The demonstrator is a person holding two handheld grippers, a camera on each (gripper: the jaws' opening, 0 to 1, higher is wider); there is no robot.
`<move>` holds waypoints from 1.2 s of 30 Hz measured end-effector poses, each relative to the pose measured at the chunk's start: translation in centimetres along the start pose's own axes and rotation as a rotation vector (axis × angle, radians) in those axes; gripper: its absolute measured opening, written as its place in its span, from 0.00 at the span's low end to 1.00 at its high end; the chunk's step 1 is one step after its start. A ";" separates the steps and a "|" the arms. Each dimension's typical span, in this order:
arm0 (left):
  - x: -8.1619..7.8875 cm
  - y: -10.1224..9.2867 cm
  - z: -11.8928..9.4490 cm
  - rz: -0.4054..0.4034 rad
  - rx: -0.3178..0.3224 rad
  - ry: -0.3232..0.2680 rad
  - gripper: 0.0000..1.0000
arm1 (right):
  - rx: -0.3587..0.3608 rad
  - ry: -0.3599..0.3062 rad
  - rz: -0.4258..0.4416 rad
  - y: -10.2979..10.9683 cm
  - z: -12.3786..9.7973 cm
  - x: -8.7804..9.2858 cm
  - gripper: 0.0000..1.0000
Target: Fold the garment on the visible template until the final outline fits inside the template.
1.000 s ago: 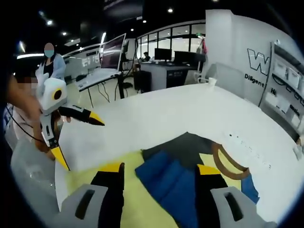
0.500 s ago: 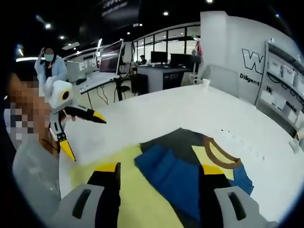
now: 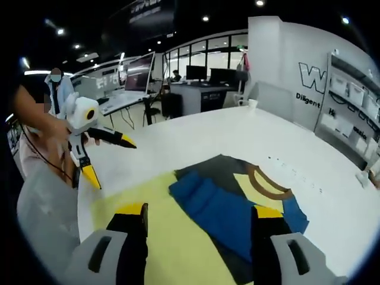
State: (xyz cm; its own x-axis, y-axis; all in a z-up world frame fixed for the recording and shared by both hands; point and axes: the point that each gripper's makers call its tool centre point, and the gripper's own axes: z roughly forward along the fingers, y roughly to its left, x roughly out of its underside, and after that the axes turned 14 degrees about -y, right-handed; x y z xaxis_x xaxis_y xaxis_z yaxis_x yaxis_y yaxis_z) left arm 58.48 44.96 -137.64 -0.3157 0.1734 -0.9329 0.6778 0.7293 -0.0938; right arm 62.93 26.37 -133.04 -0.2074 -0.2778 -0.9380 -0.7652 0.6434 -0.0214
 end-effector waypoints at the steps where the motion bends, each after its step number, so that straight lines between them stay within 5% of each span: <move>1: 0.0 -0.1 0.0 0.001 0.000 0.001 0.99 | 0.002 0.000 0.000 0.0 -0.3 0.1 0.68; 36: 1.2 -1.9 -0.4 0.048 0.039 0.027 0.99 | 0.075 0.052 0.034 0.5 -8.5 5.7 0.74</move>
State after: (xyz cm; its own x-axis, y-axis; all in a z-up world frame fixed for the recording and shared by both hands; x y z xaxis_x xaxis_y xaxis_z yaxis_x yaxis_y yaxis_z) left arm 56.59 44.04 -138.43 -0.3000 0.2259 -0.9268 0.7178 0.6934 -0.0633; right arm 56.13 19.02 -135.48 -0.2649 -0.2904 -0.9195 -0.7099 0.7041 -0.0179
